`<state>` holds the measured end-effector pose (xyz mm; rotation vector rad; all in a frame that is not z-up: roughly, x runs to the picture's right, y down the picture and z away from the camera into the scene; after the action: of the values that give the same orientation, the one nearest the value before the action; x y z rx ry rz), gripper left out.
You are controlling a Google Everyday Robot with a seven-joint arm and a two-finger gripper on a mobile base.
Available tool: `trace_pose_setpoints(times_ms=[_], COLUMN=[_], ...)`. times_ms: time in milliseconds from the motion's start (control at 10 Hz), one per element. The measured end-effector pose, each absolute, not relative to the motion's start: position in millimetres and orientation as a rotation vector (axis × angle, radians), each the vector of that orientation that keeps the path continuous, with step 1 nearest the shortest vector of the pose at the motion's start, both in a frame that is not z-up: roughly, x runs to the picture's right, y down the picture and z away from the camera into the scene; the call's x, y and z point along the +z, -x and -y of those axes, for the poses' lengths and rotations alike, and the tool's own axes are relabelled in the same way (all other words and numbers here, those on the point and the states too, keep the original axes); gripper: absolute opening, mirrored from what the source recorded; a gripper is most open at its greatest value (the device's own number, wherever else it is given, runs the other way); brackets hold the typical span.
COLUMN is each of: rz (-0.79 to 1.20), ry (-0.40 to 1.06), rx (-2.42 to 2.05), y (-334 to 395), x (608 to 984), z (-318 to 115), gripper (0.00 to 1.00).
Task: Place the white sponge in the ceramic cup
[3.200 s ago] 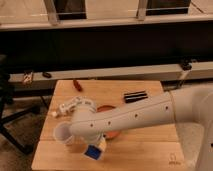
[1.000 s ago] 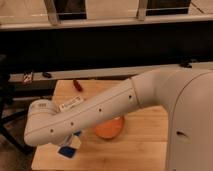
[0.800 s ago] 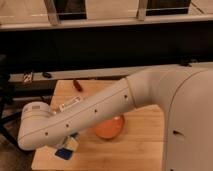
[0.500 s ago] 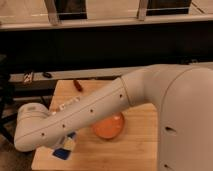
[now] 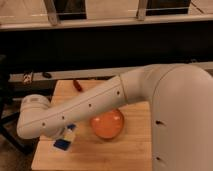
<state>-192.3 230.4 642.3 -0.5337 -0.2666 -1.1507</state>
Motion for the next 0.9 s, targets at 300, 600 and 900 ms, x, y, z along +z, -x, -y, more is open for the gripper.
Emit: trace_pose_setpoints(times_ms=[300, 600, 900], rz=[0.267, 0.277, 0.279], ry=[0.535, 0.557, 0.566], rx=[-1.143, -1.146, -1.159], y=[190.1, 189.7, 195.2], x=[647.5, 655.9, 659.9], z=[-223.3, -232.6, -241.4], gripper=[0.0, 0.0, 0.0])
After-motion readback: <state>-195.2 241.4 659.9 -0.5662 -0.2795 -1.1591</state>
